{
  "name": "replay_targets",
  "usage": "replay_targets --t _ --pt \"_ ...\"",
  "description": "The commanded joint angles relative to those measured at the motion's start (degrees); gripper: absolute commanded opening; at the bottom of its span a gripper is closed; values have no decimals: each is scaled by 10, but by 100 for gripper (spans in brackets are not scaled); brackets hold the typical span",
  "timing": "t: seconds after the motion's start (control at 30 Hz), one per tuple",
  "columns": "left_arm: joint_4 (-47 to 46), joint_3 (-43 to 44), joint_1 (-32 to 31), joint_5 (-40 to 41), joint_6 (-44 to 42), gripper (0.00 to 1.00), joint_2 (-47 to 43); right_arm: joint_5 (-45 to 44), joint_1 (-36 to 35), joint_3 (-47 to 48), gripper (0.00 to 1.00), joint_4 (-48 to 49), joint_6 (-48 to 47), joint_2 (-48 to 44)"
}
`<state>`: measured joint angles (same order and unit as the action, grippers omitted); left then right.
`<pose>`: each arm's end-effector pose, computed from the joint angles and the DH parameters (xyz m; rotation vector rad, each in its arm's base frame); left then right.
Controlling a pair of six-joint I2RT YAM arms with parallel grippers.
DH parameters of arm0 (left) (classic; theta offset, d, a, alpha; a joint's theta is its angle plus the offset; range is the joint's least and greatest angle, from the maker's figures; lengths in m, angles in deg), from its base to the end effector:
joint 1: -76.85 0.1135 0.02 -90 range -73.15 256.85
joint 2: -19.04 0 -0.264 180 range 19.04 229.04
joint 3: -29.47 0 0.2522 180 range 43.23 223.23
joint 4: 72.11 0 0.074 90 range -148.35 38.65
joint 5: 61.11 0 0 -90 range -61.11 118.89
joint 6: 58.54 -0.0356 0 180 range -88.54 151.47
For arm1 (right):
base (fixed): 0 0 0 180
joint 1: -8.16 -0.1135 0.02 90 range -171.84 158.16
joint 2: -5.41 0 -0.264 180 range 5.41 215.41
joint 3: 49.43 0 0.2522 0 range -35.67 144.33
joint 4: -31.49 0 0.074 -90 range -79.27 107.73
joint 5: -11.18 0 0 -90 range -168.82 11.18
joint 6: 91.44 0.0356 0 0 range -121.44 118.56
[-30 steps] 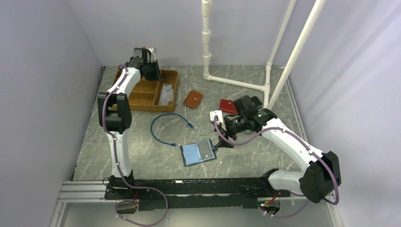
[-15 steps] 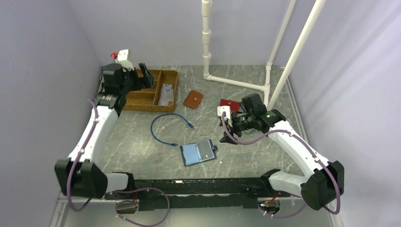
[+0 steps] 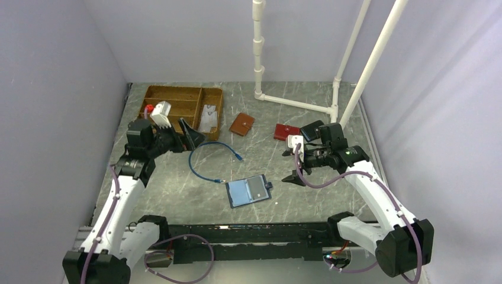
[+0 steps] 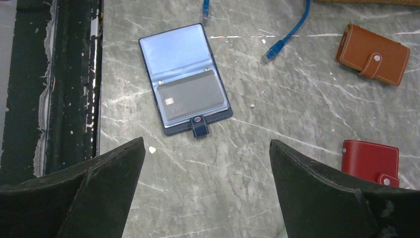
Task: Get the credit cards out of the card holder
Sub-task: Place the credit card in the storage box, then remove the credit card from the card holder.
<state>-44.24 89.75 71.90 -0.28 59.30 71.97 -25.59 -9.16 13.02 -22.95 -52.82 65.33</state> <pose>0.2071 -0.0354 0.3196 -0.0420 1.9793 -0.8677 0.1809 0.0863 0.2781 -1.5095 1.5543 0.8070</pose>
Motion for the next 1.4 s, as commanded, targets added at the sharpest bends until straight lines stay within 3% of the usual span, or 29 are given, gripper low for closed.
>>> replay_targets --t 0.0,0.2,0.5,0.67,0.93,1.37 --pt "-45 -51 0 -113 74 100 -52 77 20 -20 99 -3 -61 -17" --pt "-45 -99 -32 -123 111 100 -98 95 43 -23 99 -13 -70 -9" --pt "-38 -128 -218 19 113 100 -92 102 56 -41 100 -1 -61 -5" --pt "-89 -151 -274 53 124 100 -66 94 56 -40 100 2 -55 5" --pt "-203 -189 -312 53 144 100 13 78 55 -44 100 15 -40 19" --pt "-308 -252 -327 74 199 100 20 58 45 -47 100 19 -42 52"
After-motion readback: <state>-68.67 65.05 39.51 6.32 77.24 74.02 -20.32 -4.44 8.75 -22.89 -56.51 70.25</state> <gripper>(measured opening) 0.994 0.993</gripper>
